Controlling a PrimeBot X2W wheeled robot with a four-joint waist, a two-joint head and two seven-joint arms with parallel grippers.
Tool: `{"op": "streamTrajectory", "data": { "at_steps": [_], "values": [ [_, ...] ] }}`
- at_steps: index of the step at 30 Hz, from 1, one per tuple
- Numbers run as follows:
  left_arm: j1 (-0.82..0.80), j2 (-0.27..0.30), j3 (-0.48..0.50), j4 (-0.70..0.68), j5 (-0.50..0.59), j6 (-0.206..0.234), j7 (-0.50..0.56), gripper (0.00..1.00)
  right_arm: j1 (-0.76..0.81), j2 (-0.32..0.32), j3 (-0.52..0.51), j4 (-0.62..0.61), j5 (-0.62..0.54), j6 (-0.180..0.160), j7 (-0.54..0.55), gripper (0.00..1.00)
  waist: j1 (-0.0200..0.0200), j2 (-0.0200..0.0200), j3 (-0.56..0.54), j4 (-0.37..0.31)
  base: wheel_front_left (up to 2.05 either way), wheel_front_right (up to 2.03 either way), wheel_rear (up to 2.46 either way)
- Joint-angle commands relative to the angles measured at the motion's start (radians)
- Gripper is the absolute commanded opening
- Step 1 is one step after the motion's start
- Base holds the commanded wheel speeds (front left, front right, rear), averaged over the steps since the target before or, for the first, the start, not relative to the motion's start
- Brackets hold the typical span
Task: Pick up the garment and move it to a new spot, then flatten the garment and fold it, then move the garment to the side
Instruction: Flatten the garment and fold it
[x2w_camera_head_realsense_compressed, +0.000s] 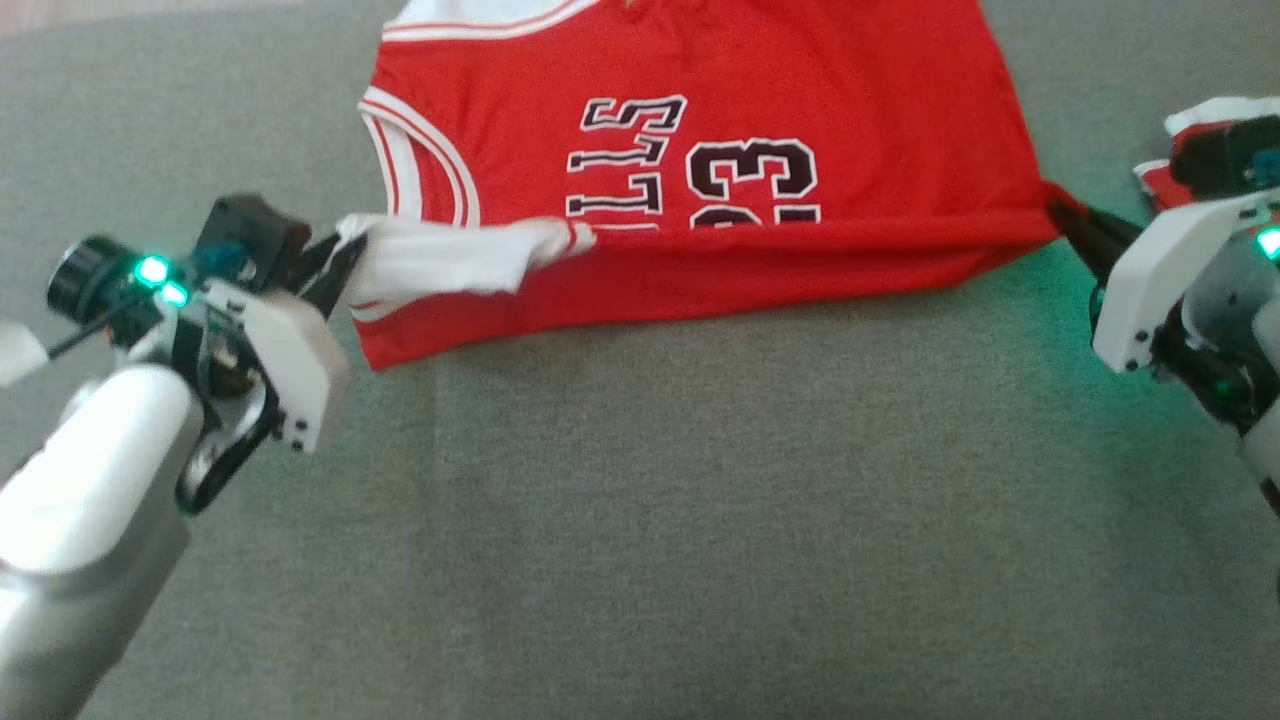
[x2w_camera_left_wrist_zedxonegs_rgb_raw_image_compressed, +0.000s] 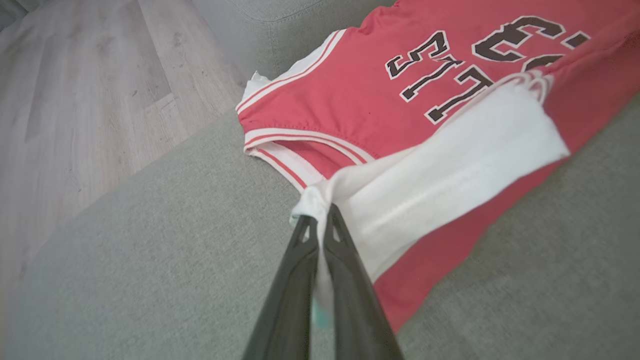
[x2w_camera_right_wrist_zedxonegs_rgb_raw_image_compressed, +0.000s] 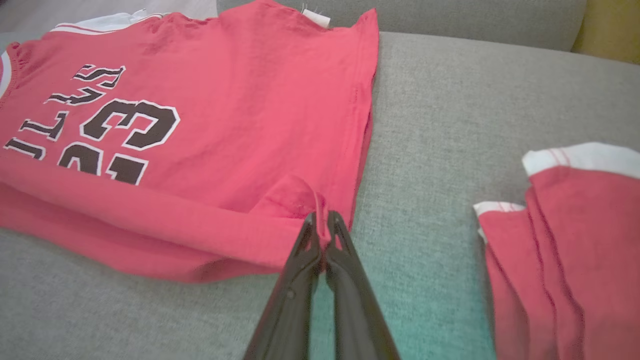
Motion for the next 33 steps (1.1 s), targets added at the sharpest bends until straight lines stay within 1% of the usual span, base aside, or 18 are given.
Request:
{"op": "streamTrajectory", "data": {
  "at_steps": [1, 2, 3, 4, 7, 10, 13, 17, 20, 22, 23, 25, 28, 31, 33],
  "values": [
    [-0.069, 0.034, 0.044, -0.014, 0.01, -0.003, -0.007, 0.0, -0.023, -0.012, 0.001, -0.014, -0.011, -0.001, -0.016, 0.0, -0.0002, 0.0, 0.018, -0.002, 0.0, 0.0, 0.0],
    [-0.085, 0.026, 0.044, 0.001, 0.013, -0.005, -0.016, 0.0, -0.038, -0.009, -0.001, 0.003, -0.024, -0.001, -0.028, 0.0, -0.0002, 0.0, 0.028, -0.005, 0.0, 0.0, 0.0],
    [-0.103, 0.014, 0.05, 0.016, 0.016, 0.0, -0.033, 0.29, -0.056, -0.008, 0.002, 0.021, -0.053, -0.001, -0.048, 0.16, -0.0002, 0.0, 0.037, -0.005, 0.0, 0.0, 0.0],
    [-0.123, -0.001, 0.059, 0.034, 0.02, 0.012, -0.054, 1.0, -0.074, -0.004, -0.001, 0.042, -0.08, -0.001, -0.074, 1.0, -0.0002, 0.0, 0.046, -0.006, 0.0, 0.0, 0.0],
    [-0.186, -0.046, 0.076, 0.092, 0.047, 0.047, -0.13, 1.0, -0.124, 0.037, -0.042, 0.098, -0.109, -0.001, -0.159, 1.0, -0.0002, 0.0, 0.067, -0.007, 0.0, 0.0, 0.0],
    [-0.242, -0.099, 0.118, 0.15, 0.072, 0.116, -0.272, 1.0, -0.163, 0.077, -0.089, 0.146, -0.136, -0.001, -0.272, 1.0, -0.0002, 0.0, 0.074, -0.008, 0.0, 0.0, 0.0],
    [-0.265, -0.145, 0.149, 0.207, 0.08, 0.163, -0.406, 1.0, -0.176, 0.119, -0.128, 0.183, -0.146, -0.001, -0.377, 1.0, -0.0002, 0.0, 0.063, -0.009, 0.0, 0.0, 0.0],
    [-0.258, -0.201, 0.179, 0.255, 0.066, 0.194, -0.548, 1.0, -0.163, 0.162, -0.182, 0.209, -0.135, -0.001, -0.495, 1.0, -0.0002, 0.0, 0.033, -0.003, 0.0, 0.0, 0.0],
    [-0.233, -0.234, 0.202, 0.26, 0.055, 0.213, -0.605, 1.0, -0.135, 0.183, -0.222, 0.193, -0.133, -0.001, -0.541, 1.0, -0.0002, 0.0, 0.005, 0.002, 0.0, 0.0, 0.0],
    [-0.204, -0.249, 0.209, 0.243, 0.062, 0.222, -0.621, 1.0, -0.104, 0.196, -0.247, 0.165, -0.157, -0.001, -0.553, 1.0, -0.0002, 0.0, -0.015, 0.005, 0.0, 0.0, 0.0],
    [-0.164, -0.263, 0.227, 0.215, 0.066, 0.235, -0.627, 1.0, -0.063, 0.214, -0.293, 0.112, -0.189, -0.001, -0.556, 1.0, -0.0002, 0.0, -0.034, 0.006, 0.0, 0.0, 0.0],
    [-0.117, -0.275, 0.258, 0.15, 0.084, 0.253, -0.628, 1.0, -0.002, 0.239, -0.367, 0.033, -0.238, -0.001, -0.557, 1.0, -0.0002, 0.0, -0.05, 0.006, 0.0, 0.0, 0.0],
    [-0.019, -0.294, 0.301, 0.052, 0.129, 0.274, -0.629, 1.0, 0.12, 0.303, -0.477, -0.079, -0.316, -0.001, -0.557, 1.0, -0.0002, 0.0, -0.074, 0.007, 0.0, 0.0, 0.0],
    [0.088, -0.324, 0.346, -0.025, 0.167, 0.293, -0.629, 1.0, 0.244, 0.371, -0.548, -0.175, -0.407, -0.001, -0.557, 1.0, -0.0002, 0.0, -0.095, 0.006, 0.0, 0.0, 0.0],
    [0.157, -0.344, 0.372, -0.059, 0.193, 0.296, -0.629, 1.0, 0.32, 0.42, -0.595, -0.226, -0.452, -0.001, -0.557, 1.0, -0.0002, 0.0, -0.109, 0.008, 0.0, 0.0, 0.0]
  ]
}}
